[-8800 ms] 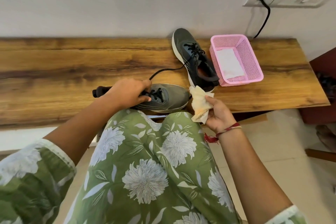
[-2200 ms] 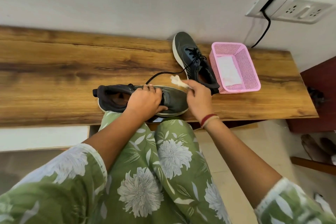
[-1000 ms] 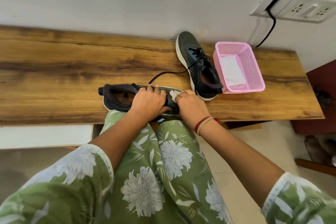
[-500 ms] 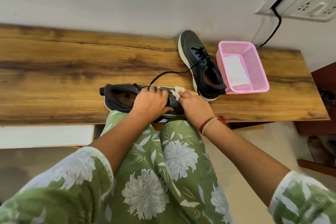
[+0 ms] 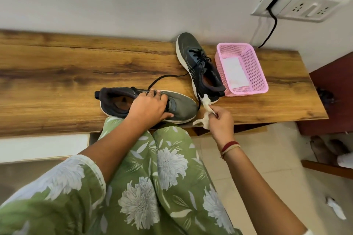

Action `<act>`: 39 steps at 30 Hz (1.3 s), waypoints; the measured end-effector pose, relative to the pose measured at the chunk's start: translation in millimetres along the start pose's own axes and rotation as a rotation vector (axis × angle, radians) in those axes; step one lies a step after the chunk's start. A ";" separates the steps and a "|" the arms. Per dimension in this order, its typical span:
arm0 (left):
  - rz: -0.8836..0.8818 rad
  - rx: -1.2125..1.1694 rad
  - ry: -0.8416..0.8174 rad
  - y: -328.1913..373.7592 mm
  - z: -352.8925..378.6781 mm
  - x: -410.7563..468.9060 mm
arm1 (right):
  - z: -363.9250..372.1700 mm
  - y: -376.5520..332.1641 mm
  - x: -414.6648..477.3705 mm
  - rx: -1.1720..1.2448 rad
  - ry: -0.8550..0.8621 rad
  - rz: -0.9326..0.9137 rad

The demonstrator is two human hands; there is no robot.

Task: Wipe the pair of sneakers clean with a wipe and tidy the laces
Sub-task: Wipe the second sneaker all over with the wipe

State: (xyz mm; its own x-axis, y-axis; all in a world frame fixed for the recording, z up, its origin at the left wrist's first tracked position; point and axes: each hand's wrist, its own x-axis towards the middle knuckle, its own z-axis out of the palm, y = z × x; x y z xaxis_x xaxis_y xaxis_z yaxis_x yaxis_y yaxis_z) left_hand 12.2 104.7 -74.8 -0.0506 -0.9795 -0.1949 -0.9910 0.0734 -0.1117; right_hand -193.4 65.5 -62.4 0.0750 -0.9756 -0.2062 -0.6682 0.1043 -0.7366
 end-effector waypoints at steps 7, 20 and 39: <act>0.003 0.019 0.003 1.6 -0.5 -0.5 | 37.1 -23.0 24.5 -0.589 -0.184 -0.388; 0.018 -0.003 -0.026 3.9 -4.6 -3.2 | 9.2 -9.4 -8.4 -0.459 -0.206 -0.383; 0.031 -0.120 0.061 3.0 -7.3 -9.5 | 21.0 -2.3 10.3 -0.568 -0.260 -0.641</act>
State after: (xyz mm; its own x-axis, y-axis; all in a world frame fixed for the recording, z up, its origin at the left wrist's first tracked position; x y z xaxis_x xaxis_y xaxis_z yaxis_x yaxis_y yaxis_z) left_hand 8.8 112.9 -66.2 -0.0851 -0.9871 -0.1360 -0.9964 0.0844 0.0112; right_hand -175.6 59.2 -76.4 0.6792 -0.7319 -0.0553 -0.7008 -0.6244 -0.3450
